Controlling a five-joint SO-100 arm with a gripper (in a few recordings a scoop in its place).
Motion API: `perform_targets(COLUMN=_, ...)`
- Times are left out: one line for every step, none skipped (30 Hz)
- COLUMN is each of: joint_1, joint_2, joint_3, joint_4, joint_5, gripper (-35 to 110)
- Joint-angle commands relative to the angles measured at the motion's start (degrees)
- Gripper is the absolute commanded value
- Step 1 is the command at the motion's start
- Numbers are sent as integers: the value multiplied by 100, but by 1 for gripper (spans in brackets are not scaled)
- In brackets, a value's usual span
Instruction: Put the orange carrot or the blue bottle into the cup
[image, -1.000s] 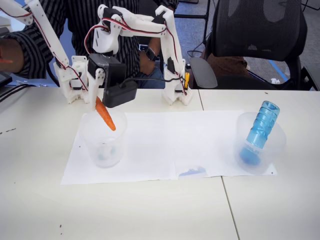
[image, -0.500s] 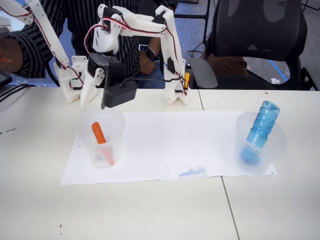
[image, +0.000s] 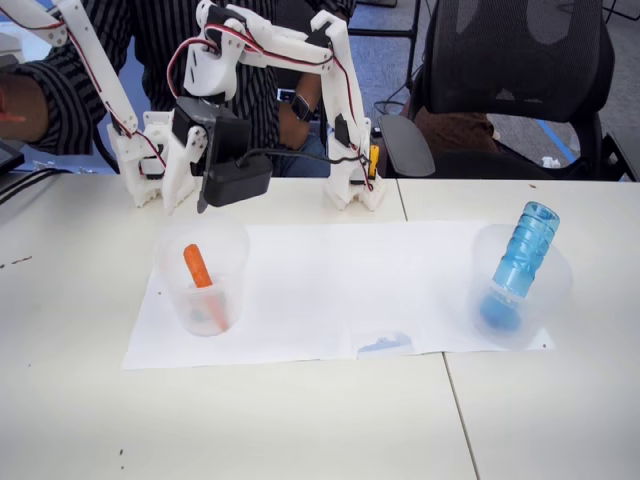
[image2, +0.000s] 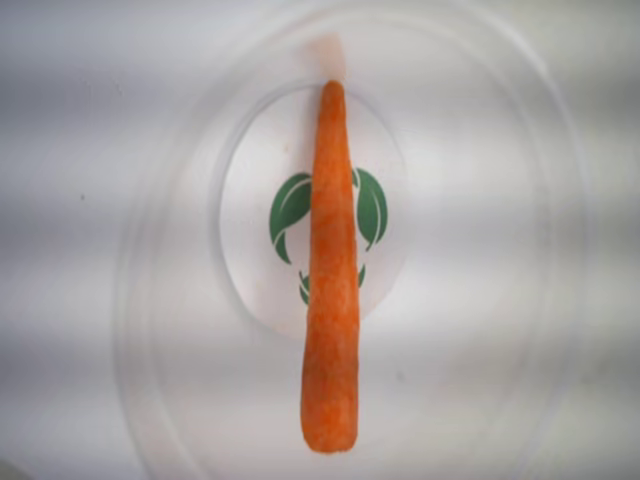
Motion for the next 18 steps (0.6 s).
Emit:
perform_targets(joint_1=185, joint_2=642, joint_3=-896, joint_4=-26, joint_5=185, gripper=8)
perform_targets(joint_1=185, joint_2=721, joint_3=-870, joint_4=-26, joint_5=185, gripper=8)
perform_targets(joint_1=185, joint_2=809, joint_3=-861, joint_4=-26, joint_5=185, gripper=8)
perform_targets(joint_1=185, joint_2=905, joint_3=-853, joint_4=-26, joint_5=185, gripper=8)
perform_targets(joint_1=185, joint_2=1002, joint_3=-835, joint_4=-26, joint_5=185, gripper=8)
perform_targets(joint_1=185, joint_2=1116, joint_3=-817, joint_4=-26, joint_5=185, gripper=8)
perform_targets(joint_1=185, joint_2=1230, joint_3=-809, joint_4=-9, joint_5=185, gripper=8)
perform_targets(joint_1=167, joint_2=1354, joint_3=-809, joint_4=62, joint_5=185, gripper=8)
perform_targets(joint_1=123, joint_2=1485, joint_3=-809, joint_4=193, joint_5=185, gripper=8)
perform_targets(joint_1=97, joint_2=1644, joint_3=-817, joint_4=378, joint_5=185, gripper=8)
perform_targets(joint_1=79, joint_2=1811, joint_3=-835, joint_4=589, joint_5=185, gripper=8)
perform_targets(joint_1=70, joint_2=1995, joint_3=-870, joint_4=809, joint_5=185, gripper=8)
perform_targets(joint_1=18, joint_2=2188, joint_3=-888, joint_4=1020, joint_5=185, gripper=8)
perform_targets(joint_1=-105, joint_2=2391, joint_3=-896, joint_4=1204, joint_5=185, gripper=8)
perform_targets(joint_1=-246, joint_2=2610, joint_3=-896, joint_4=1380, joint_5=185, gripper=8)
perform_targets(joint_1=-387, joint_2=2839, joint_3=-817, joint_4=1459, joint_5=185, gripper=8)
perform_targets(joint_1=-492, joint_2=3067, joint_3=-800, joint_4=1468, joint_5=185, gripper=8)
perform_targets(joint_1=-589, joint_2=3296, joint_3=-765, joint_4=1441, joint_5=185, gripper=8)
